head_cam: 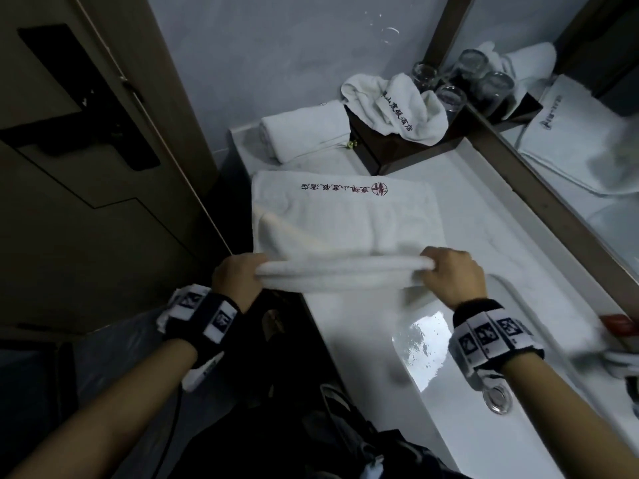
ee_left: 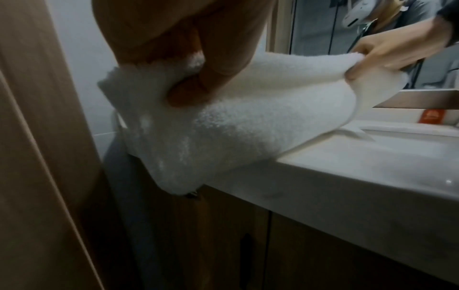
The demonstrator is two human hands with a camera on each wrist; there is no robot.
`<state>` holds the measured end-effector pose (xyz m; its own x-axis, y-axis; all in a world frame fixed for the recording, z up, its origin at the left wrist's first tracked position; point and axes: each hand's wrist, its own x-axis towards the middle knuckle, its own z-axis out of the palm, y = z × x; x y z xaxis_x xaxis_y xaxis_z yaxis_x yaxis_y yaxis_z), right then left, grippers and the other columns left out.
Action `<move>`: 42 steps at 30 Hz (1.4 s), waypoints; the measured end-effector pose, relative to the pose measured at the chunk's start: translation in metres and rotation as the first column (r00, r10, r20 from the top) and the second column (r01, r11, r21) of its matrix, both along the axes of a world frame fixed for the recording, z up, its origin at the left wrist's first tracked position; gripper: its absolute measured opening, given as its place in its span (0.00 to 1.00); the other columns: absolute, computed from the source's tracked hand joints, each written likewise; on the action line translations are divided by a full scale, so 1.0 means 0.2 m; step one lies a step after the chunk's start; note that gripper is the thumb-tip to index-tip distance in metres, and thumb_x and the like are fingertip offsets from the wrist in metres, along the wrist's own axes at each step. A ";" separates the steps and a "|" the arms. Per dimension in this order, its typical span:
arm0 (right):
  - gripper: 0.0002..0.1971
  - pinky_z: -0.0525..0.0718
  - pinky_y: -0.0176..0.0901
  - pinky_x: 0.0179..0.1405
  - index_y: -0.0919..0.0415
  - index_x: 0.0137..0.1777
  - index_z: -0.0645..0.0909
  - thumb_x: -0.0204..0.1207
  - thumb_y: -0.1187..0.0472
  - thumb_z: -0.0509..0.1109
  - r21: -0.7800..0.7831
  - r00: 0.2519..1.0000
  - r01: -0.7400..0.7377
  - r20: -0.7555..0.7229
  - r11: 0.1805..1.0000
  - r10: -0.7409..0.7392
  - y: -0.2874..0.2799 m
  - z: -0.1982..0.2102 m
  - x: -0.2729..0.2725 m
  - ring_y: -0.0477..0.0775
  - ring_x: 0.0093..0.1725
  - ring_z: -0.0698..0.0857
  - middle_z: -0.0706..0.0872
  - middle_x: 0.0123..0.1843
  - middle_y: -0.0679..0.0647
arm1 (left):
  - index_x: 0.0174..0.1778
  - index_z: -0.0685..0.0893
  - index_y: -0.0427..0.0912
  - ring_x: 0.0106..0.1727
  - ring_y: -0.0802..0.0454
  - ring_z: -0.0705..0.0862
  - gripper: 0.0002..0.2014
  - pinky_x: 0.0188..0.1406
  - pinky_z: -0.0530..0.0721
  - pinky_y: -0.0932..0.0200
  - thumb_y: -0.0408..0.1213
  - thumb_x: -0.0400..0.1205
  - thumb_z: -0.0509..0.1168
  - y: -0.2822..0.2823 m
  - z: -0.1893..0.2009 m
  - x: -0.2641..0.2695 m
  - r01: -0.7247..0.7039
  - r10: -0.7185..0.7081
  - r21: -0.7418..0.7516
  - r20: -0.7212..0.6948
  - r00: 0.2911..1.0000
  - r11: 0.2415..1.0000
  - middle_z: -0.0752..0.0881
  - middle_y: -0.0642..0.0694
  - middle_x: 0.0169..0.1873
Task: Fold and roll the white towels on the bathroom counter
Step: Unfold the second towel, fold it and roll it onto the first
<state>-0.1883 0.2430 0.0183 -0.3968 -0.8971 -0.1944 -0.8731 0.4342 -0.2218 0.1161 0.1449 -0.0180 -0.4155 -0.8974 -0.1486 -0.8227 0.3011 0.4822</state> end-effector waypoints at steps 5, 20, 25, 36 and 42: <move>0.04 0.70 0.44 0.39 0.54 0.41 0.83 0.69 0.57 0.68 -0.119 0.976 0.211 0.087 0.970 -0.202 -0.08 0.05 -0.13 0.62 0.37 0.76 0.80 0.32 0.58 | 0.25 0.76 0.28 0.27 0.35 0.81 0.11 0.28 0.79 0.45 0.32 0.67 0.53 -0.15 0.10 0.09 0.008 -0.013 -0.027 -0.211 0.977 1.000 0.79 0.28 0.24; 0.26 0.71 0.47 0.59 0.72 0.64 0.74 0.77 0.50 0.68 -0.242 0.794 0.534 0.474 0.810 -0.381 -0.56 -0.14 -0.40 0.66 0.65 0.77 0.80 0.66 0.70 | 0.51 0.84 0.32 0.44 0.46 0.79 0.08 0.40 0.76 0.65 0.27 0.76 0.68 -0.85 0.25 -0.08 -0.147 0.138 0.002 -0.370 0.919 0.989 0.85 0.34 0.44; 0.23 0.72 0.50 0.59 0.68 0.62 0.76 0.78 0.48 0.66 -0.201 0.777 0.542 0.489 0.816 -0.396 -0.71 -0.20 -0.48 0.68 0.62 0.78 0.83 0.59 0.69 | 0.54 0.83 0.30 0.49 0.42 0.80 0.10 0.51 0.78 0.56 0.26 0.78 0.64 -1.01 0.15 -0.12 -0.176 0.187 0.064 -0.328 0.926 0.982 0.84 0.32 0.48; 0.30 0.72 0.50 0.56 0.61 0.70 0.65 0.76 0.41 0.64 0.033 0.668 0.621 0.502 0.783 -0.550 -0.78 -0.35 -0.51 0.67 0.64 0.77 0.77 0.68 0.65 | 0.77 0.61 0.43 0.82 0.42 0.54 0.31 0.79 0.49 0.46 0.46 0.77 0.55 -0.88 -0.15 -0.36 0.138 -0.140 0.028 0.083 0.987 0.990 0.56 0.39 0.81; 0.36 0.70 0.62 0.65 0.58 0.76 0.61 0.73 0.45 0.69 -0.239 0.951 0.308 0.084 0.921 -0.297 -0.68 -0.38 -0.30 0.70 0.66 0.72 0.67 0.72 0.68 | 0.79 0.41 0.57 0.81 0.48 0.34 0.36 0.75 0.30 0.35 0.63 0.78 0.44 -0.58 -0.32 -0.48 0.242 -0.226 -0.040 0.235 0.945 0.970 0.39 0.44 0.82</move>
